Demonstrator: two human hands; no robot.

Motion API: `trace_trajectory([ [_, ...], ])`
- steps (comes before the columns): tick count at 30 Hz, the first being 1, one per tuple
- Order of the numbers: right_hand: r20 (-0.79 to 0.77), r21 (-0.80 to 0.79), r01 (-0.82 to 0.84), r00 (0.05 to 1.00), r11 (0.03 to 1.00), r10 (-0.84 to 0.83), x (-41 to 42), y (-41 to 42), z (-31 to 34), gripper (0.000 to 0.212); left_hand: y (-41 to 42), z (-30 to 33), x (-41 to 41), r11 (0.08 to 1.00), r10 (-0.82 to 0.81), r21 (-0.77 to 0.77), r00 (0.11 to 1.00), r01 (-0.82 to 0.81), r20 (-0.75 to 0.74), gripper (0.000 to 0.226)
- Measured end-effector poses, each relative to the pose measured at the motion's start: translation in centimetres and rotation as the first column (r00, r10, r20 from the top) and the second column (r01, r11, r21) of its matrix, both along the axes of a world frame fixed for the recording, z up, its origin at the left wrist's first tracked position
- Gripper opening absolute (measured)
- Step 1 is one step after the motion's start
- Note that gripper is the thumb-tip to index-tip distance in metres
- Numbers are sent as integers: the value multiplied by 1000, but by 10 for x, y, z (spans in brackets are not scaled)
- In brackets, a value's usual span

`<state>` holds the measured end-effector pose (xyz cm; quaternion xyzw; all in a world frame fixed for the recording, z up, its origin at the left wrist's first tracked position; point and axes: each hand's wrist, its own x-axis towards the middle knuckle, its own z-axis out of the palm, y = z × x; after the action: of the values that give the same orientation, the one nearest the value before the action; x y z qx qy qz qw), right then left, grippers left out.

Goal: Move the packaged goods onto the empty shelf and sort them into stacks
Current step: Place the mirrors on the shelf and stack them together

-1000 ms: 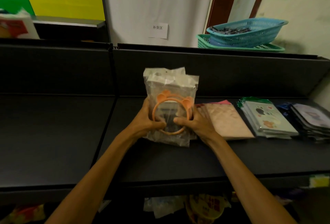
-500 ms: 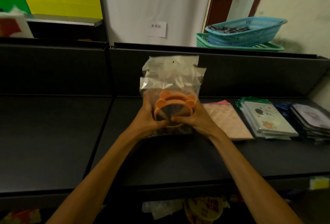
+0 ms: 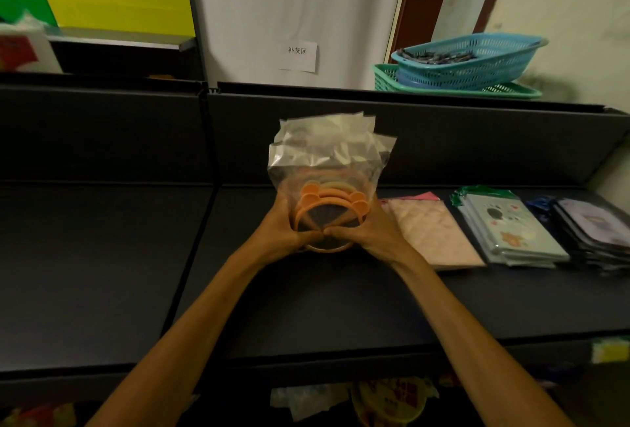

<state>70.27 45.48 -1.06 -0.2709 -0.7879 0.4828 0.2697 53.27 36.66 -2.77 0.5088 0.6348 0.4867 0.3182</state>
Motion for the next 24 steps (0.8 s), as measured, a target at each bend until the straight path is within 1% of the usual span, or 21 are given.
trace_trajectory([
  [3, -1, -11, -4, 1000, 1000, 4, 0, 0, 0, 53, -1, -1, -3, 1000, -9, -5, 1000, 8, -14, 105],
  [8, 47, -63, -61, 997, 996, 64, 0, 2, 0, 50, -2, -1, -9, 999, -40, -27, 998, 39, -39, 101],
  [12, 27, -53, -35, 999, 998, 37, 2, 1, -1, 48, -4, 1, -7, 999, -35, -17, 999, 35, 19, 101],
  [14, 53, -50, -6, 999, 999, 8, 1, -2, 1, 51, -6, 2, -8, 1000, -25, -6, 998, 25, 56, 100],
  [16, 71, -51, -25, 997, 998, 28, 1, -4, 1, 55, -8, 2, -10, 999, -32, -3, 997, 32, 73, 101],
  [19, 39, -55, -26, 999, 998, 28, 3, -6, -5, 50, -10, 1, -11, 998, -63, -16, 994, 65, 87, 101],
  [22, 18, -51, -34, 999, 998, 35, 2, -8, -4, 61, -10, 0, -14, 998, -58, -29, 994, 61, 90, 99],
  [24, 30, -67, -40, 999, 997, 42, 3, -4, -6, 64, -10, 0, -16, 997, -54, -46, 994, 58, 92, 102],
])
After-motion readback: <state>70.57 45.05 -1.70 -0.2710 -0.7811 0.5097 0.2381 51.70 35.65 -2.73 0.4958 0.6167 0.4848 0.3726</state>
